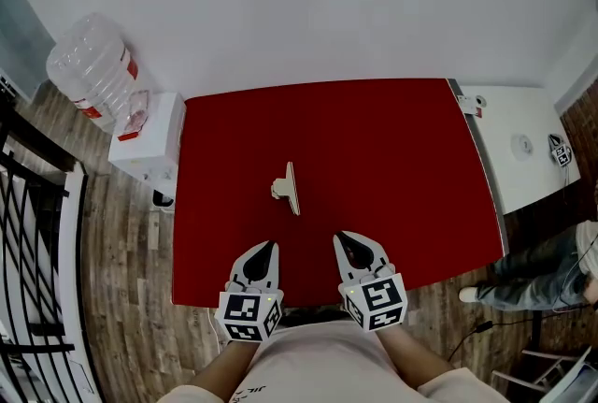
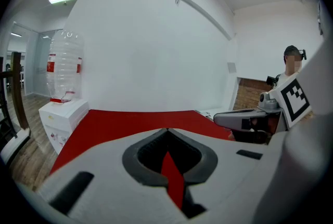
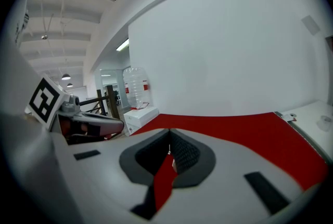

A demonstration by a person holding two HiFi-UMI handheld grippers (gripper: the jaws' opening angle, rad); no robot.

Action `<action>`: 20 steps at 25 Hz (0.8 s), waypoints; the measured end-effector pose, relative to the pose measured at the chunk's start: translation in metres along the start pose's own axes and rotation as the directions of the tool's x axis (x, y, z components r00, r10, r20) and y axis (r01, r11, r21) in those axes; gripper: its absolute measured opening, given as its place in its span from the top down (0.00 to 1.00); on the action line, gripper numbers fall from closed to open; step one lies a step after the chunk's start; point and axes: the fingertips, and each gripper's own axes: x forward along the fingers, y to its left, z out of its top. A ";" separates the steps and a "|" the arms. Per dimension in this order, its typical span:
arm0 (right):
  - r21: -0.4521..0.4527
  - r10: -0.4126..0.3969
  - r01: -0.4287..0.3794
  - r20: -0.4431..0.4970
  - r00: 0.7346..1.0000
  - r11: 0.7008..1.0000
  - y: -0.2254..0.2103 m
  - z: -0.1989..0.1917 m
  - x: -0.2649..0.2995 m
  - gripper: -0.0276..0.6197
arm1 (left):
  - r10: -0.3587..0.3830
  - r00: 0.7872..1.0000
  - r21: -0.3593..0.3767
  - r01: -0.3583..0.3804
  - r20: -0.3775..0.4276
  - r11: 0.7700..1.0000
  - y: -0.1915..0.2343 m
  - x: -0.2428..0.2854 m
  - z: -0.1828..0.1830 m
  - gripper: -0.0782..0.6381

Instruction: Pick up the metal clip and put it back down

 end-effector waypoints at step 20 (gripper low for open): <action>0.025 -0.008 0.009 -0.076 0.997 1.000 -0.011 -0.028 0.082 0.95 | 0.011 0.997 -0.038 -0.014 -0.080 0.999 0.042 0.083 -0.031 0.88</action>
